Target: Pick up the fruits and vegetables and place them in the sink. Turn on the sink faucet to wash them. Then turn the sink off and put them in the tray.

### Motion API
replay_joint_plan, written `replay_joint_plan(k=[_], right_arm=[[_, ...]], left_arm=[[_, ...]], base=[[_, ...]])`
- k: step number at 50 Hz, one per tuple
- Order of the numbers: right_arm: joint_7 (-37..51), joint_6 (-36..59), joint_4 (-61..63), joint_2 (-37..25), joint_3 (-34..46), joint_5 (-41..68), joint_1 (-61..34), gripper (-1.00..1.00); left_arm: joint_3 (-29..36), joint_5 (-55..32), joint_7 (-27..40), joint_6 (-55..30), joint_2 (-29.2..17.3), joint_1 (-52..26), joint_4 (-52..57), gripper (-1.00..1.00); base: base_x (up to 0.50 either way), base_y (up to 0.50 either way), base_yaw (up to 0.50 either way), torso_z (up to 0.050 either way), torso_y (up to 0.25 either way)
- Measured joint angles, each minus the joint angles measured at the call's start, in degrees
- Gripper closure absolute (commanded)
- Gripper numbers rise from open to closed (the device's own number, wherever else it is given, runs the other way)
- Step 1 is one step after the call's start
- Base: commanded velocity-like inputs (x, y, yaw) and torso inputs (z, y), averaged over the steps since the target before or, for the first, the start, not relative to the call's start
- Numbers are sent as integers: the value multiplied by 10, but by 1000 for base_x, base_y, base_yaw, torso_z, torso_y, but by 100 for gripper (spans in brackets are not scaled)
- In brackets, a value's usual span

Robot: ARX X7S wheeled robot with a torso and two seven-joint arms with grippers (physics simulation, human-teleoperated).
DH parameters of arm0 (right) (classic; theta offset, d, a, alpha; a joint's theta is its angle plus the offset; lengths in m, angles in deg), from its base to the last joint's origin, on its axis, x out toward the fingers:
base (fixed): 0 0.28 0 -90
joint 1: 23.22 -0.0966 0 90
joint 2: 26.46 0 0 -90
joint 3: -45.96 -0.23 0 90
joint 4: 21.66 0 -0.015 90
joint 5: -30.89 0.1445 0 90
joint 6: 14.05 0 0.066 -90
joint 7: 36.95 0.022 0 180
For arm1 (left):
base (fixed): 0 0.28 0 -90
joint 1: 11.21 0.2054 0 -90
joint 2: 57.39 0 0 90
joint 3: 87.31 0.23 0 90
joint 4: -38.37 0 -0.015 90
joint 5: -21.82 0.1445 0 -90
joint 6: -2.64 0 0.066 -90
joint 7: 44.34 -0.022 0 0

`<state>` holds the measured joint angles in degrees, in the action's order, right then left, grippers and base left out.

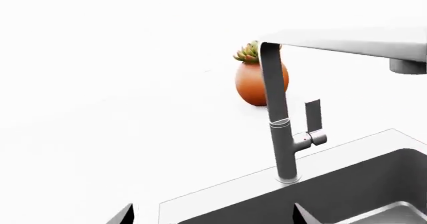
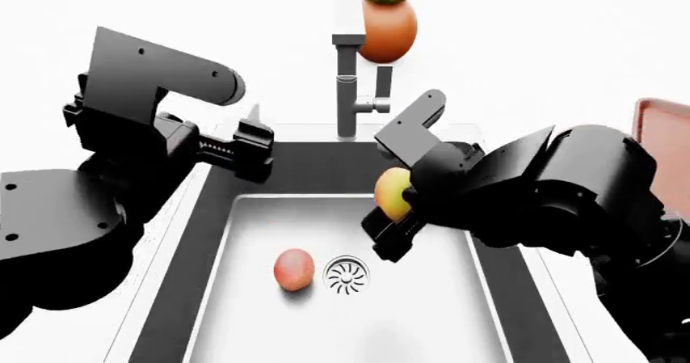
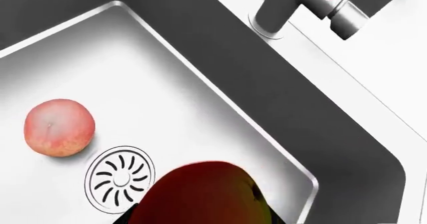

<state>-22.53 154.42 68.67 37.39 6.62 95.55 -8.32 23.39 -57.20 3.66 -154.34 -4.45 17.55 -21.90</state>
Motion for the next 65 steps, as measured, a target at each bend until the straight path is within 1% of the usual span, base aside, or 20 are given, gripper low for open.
replay_joint_plan(k=[11, 23, 39, 56, 57, 65], right_arm=[[-93, -52, -69, 43, 81, -51, 2, 100], [-162, -91, -136, 78, 136, -87, 5, 100], [-232, -133, -222, 124, 189, -123, 9, 100], [-272, -144, -271, 152, 225, -141, 13, 100], [-273, -144, -272, 152, 226, -142, 13, -100], [-284, -146, -278, 157, 235, -147, 14, -100]], left_arm=[[-33, -21, 14, 15, -14, -10, 1, -100], [-45, -28, 18, 22, -23, -9, -2, -100], [-43, -21, 14, 27, -30, -4, -2, -100], [-32, -11, 11, 28, -30, -1, -1, -100], [-32, -11, 11, 29, -31, -1, -1, -100], [-29, -8, 9, 30, -32, 0, -2, -100]], base=[[0, 0, 0, 0, 0], [0, 0, 0, 0, 0], [0, 0, 0, 0, 0], [0, 0, 0, 0, 0], [0, 0, 3, 0, 0], [0, 0, 0, 0, 0]])
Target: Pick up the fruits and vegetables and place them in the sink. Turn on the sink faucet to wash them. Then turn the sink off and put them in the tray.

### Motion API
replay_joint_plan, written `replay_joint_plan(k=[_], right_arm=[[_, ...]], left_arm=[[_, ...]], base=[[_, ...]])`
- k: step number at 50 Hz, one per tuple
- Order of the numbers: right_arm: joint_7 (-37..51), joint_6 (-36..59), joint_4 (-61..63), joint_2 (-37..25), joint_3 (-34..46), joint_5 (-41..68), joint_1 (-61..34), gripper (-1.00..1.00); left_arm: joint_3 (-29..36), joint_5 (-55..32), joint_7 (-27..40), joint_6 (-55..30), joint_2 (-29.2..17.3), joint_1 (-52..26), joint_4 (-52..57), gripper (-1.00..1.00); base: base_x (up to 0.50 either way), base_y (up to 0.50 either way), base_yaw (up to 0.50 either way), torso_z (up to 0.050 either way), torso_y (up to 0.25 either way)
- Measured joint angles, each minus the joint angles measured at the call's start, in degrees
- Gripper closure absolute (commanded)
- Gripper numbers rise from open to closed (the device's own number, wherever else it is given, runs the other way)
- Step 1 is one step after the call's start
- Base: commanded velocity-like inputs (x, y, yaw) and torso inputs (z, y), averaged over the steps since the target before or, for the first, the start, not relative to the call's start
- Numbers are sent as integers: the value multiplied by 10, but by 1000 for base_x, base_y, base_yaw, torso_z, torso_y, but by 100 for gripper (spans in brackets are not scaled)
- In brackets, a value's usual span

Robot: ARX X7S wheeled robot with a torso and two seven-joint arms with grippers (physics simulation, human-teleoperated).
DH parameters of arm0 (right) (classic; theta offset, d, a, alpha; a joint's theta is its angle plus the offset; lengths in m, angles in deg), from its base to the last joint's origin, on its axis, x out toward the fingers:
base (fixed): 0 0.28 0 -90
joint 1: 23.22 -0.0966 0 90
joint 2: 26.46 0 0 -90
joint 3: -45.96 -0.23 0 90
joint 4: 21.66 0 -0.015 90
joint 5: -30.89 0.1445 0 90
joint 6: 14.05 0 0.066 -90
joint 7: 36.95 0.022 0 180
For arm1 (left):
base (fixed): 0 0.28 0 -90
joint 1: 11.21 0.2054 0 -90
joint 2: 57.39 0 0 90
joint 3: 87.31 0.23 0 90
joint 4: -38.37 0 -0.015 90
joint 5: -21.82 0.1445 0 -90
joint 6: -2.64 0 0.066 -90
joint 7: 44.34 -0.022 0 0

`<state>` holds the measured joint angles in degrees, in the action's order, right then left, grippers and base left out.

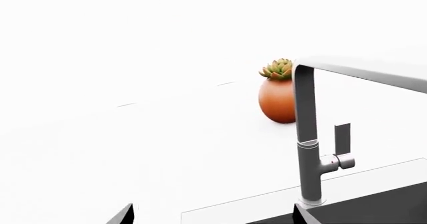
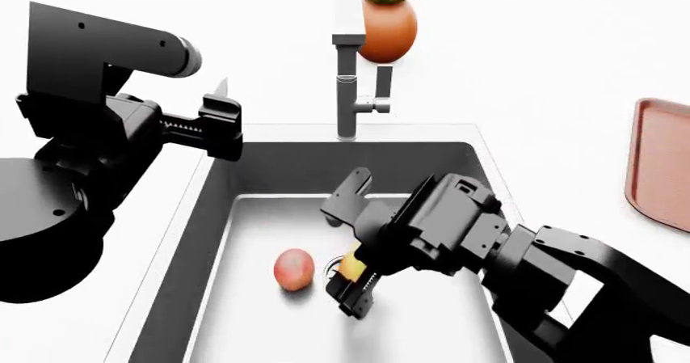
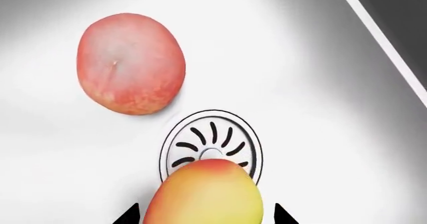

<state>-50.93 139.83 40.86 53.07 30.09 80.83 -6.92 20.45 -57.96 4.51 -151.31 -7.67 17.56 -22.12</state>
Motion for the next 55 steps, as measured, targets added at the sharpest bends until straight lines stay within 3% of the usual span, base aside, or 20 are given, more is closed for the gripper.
replay_joint_plan(k=[13, 25, 41, 55], right_arm=[[2, 5, 11, -4, -1, 2, -4, -100], [64, 41, 101, -47, -46, 36, -18, -100], [281, 22, 247, -110, -172, 42, 0, -100], [433, -42, 245, -110, -229, -31, 6, -100]], left_arm=[[3, 5, -3, 4, -3, 3, 0, -100], [5, 8, -4, 7, -6, 7, 0, -100], [1, 11, -5, 19, -11, 19, 8, -100], [-4, 28, -8, 41, -15, 40, 27, -100]], base=[[0, 0, 0, 0, 0], [0, 0, 0, 0, 0], [0, 0, 0, 0, 0], [0, 0, 0, 0, 0]])
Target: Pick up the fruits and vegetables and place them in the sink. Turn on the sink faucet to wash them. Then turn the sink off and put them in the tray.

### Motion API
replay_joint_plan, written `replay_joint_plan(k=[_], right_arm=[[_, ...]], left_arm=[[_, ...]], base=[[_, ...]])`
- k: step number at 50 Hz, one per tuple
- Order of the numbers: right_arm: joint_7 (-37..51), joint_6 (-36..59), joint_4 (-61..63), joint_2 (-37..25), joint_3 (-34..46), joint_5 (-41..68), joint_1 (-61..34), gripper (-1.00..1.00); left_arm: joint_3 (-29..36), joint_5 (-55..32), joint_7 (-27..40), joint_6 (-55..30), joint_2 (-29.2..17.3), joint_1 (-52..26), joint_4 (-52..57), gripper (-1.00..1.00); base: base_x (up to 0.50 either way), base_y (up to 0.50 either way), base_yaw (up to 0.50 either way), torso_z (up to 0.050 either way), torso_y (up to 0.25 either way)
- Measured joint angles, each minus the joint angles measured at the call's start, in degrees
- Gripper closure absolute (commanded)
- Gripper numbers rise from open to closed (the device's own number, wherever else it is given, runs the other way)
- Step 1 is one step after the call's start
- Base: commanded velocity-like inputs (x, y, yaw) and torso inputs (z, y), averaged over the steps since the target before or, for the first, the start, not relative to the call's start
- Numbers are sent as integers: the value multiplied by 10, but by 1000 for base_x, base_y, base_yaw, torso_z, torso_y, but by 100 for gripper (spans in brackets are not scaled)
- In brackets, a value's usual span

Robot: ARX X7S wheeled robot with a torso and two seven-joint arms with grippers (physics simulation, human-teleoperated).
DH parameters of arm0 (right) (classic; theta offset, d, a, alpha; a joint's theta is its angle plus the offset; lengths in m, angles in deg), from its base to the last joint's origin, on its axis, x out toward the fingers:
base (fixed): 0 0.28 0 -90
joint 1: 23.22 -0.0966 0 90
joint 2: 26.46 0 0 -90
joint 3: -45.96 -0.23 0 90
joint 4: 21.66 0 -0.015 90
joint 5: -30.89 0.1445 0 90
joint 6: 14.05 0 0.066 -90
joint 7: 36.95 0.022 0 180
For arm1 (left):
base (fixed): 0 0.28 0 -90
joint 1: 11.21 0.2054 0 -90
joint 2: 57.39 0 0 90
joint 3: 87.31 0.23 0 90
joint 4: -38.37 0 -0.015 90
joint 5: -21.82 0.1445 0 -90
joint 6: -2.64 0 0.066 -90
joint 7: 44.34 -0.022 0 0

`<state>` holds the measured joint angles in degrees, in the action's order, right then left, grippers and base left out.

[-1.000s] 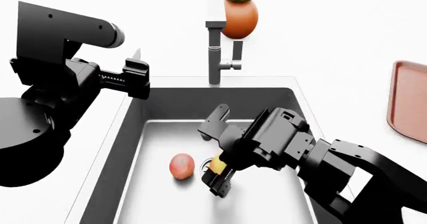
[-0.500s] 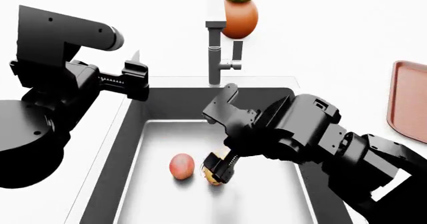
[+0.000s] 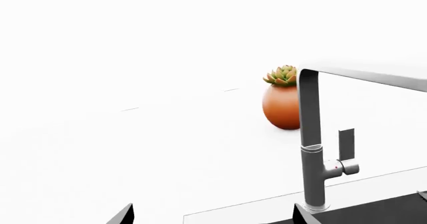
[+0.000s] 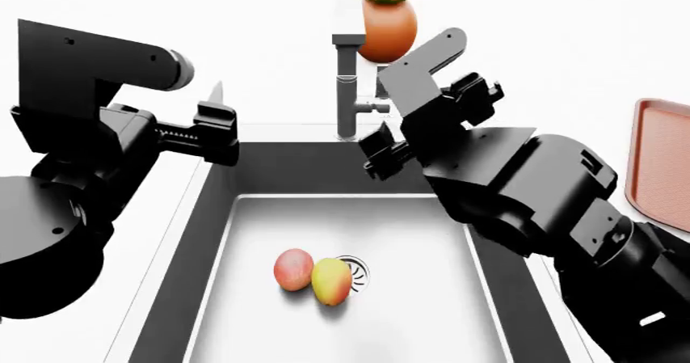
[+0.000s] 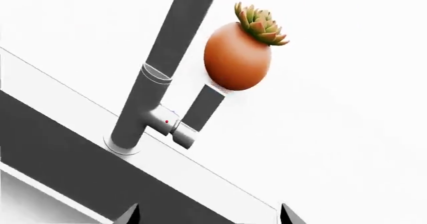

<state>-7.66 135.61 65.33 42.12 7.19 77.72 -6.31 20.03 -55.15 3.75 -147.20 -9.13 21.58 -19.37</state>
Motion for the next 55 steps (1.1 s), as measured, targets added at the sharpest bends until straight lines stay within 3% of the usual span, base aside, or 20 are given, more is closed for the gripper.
replay_joint_plan(k=[15, 36, 44, 55], right_arm=[[49, -112, -101, 28, -18, -75, 9, -100], [-62, -411, -400, 130, -82, -109, -21, -100], [-122, -522, -563, 176, 9, -22, -63, -100], [-158, -598, -666, 202, 143, 110, -93, -100]], left_arm=[[-2, 22, -8, 21, -1, 14, 17, -100], [3, 40, -12, 37, 6, 20, 27, -100], [7, 55, -27, 50, 8, 29, 24, -100], [-2, 52, -49, 71, 6, 44, 25, -100]], base=[[0, 0, 0, 0, 0], [0, 0, 0, 0, 0], [0, 0, 0, 0, 0], [0, 0, 0, 0, 0]])
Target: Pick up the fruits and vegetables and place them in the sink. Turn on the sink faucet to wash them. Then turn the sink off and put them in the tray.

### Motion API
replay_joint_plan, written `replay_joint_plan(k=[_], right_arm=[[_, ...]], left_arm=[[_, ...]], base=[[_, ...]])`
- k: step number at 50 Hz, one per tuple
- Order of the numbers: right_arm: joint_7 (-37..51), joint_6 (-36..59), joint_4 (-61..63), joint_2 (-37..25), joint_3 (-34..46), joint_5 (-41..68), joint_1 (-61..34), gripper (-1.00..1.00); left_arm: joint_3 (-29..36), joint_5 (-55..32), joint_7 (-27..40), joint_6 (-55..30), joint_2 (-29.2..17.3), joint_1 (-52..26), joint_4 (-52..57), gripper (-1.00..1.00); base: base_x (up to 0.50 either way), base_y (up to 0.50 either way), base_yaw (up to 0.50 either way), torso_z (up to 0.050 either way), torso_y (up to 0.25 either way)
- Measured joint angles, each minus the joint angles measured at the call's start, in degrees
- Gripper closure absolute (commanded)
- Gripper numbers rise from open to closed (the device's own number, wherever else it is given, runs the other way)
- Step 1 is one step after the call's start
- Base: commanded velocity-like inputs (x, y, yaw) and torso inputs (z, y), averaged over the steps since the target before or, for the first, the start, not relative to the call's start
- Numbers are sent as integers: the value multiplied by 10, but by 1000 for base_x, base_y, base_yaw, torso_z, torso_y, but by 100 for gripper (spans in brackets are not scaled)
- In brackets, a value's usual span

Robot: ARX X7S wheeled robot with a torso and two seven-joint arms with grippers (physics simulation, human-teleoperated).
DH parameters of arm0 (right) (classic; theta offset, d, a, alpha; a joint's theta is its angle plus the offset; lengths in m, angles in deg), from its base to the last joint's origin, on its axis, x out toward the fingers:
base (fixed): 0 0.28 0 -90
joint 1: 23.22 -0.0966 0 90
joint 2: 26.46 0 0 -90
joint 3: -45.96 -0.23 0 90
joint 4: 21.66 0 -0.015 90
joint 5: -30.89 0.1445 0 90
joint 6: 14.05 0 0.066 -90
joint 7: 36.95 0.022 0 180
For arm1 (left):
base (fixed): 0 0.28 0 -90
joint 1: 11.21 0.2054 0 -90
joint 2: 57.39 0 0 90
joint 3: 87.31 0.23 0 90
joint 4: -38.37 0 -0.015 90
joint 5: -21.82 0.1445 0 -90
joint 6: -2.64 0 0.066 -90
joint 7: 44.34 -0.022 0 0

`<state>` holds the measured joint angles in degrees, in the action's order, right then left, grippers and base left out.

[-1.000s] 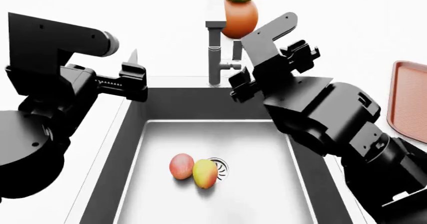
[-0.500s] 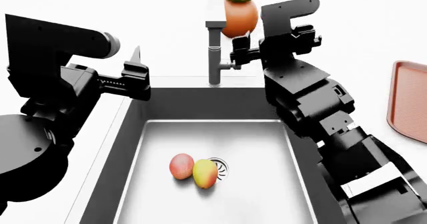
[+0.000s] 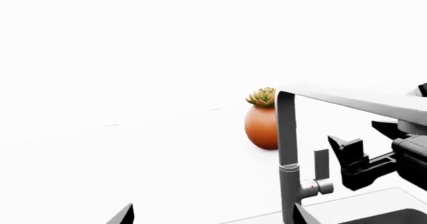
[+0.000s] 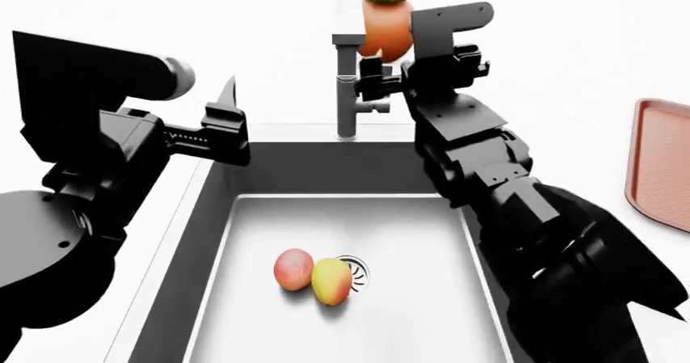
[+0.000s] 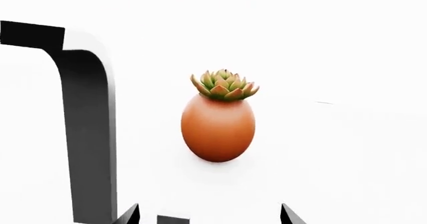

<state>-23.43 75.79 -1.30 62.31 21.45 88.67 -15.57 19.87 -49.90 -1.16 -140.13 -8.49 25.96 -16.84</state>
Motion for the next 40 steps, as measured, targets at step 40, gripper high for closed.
replay_joint_plan(k=[40], right_arm=[[-74, -82, -46, 12, 180, 190, -24, -100]], left_arm=[[-12, 14, -43, 43, -10, 33, 17, -100]], base=[[0, 0, 0, 0, -84]])
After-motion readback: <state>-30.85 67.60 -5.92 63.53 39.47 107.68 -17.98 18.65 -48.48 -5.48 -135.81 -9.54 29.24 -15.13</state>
